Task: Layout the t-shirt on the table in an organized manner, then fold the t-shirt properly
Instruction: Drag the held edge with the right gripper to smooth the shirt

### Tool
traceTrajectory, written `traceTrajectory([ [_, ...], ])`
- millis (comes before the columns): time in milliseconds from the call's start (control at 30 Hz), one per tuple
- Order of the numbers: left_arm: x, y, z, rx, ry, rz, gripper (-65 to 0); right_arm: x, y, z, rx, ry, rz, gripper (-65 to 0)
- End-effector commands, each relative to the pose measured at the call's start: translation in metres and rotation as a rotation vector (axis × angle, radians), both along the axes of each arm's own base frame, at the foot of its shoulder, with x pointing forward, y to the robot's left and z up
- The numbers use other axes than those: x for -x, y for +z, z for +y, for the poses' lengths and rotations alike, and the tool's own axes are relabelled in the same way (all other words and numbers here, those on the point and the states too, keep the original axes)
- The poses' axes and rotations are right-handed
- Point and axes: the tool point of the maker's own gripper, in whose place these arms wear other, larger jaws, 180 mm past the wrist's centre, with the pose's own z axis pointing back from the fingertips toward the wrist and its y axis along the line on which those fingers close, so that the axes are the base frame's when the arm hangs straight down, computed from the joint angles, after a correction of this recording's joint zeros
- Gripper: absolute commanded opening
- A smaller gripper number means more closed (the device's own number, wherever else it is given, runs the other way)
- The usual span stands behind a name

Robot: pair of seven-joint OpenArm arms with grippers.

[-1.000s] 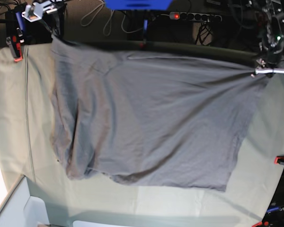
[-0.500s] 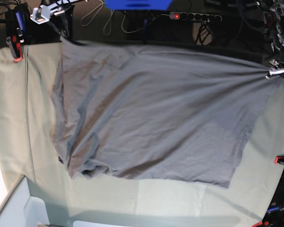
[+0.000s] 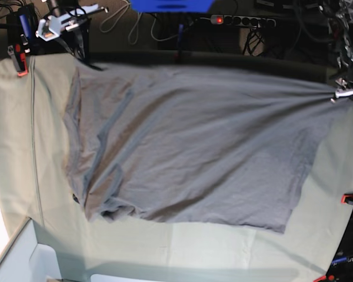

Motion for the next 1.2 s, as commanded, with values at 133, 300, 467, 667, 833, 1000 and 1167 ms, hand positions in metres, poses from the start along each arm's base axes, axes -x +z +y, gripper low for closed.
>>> traceTrajectory([
  [133,-0.006,0.012,0.009,-0.047,0.005,-0.027,-65.0,-0.011,-0.009,-0.007,0.02,0.018,0.032,-65.0],
  [300,-0.005,0.01,0.01,-0.045,0.007,-0.022,-65.0,-0.03,0.005,-0.008,0.049,0.032,-0.008,-65.0],
  [467,-0.005,0.01,0.01,-0.045,0.007,-0.022,-65.0,-0.012,0.004,0.013,0.013,0.072,0.021,-65.0],
  [667,-0.004,0.01,0.01,-0.044,0.007,-0.022,-65.0,0.028,-0.018,0.058,-0.076,0.165,0.143,-65.0],
  [833,-0.005,0.01,0.01,-0.045,0.007,-0.023,-65.0,0.039,-0.024,0.061,-0.08,0.177,0.185,-49.3],
  [1000,-0.005,0.01,0.01,-0.045,0.007,-0.023,-65.0,0.047,-0.025,0.051,-0.055,0.191,0.204,-33.1],
  [1167,-0.005,0.011,0.009,-0.042,0.007,-0.027,-65.0,0.054,-0.027,0.029,-0.014,0.15,0.224,-30.2],
])
